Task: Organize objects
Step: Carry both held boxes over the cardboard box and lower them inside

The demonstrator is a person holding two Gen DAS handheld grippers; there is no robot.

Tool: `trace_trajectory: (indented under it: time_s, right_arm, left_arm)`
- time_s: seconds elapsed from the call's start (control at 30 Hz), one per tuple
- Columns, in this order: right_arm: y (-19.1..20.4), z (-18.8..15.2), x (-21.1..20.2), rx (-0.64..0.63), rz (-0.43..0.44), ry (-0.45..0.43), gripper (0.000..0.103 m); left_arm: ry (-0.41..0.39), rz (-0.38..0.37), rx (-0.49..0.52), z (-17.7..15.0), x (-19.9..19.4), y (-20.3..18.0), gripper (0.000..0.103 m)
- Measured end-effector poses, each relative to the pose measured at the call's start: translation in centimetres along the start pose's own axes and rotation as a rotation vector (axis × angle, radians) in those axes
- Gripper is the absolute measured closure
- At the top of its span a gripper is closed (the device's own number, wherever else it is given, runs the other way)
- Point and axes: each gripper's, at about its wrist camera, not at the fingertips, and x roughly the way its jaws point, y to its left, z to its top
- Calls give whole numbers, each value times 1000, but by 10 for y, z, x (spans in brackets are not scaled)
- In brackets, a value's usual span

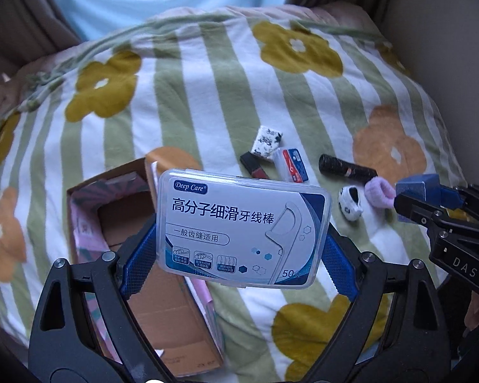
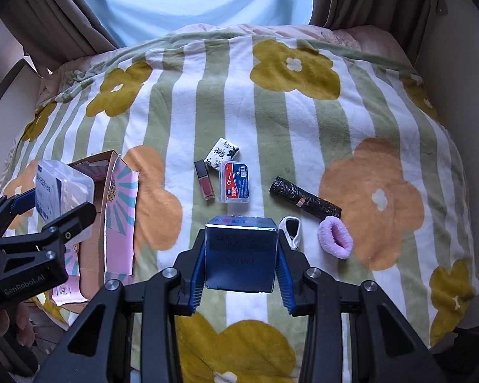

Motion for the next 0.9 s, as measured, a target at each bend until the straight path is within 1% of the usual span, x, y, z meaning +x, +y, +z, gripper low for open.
trace_trajectory:
  time_s: [0.07,0.17,0.23,0.33,0.43,0.67,0.9]
  right_arm:
    - [-4,-8,-8,3,5,-4,67]
    - [-8,-16,-16,-2,7,-9,67]
    - [-8,-19,-18,-12,9,-12,67]
    - [-4,-19,-22,-38,21,-17,67]
    - [2,-16,-25,-71,37,-29,67]
    - [35,-2,-25,-176,97,-39,67]
    - [83,13,-16,-310,167,-29,67]
  left_arm:
    - [-41,40,-53,-10,-17,-2,13]
    - [-71,49,-83,-24,-32,-6,13]
    - [-76,59,-88,-30,-37,-7,13]
    - [-87,62,-123,-34,-43,-5,13]
    - [-102,83,-149,-39,-51,0,13]
    - [-115,139,-253,-54,-66,27,13]
    - [-109,205,-390,-78,-74,66,13]
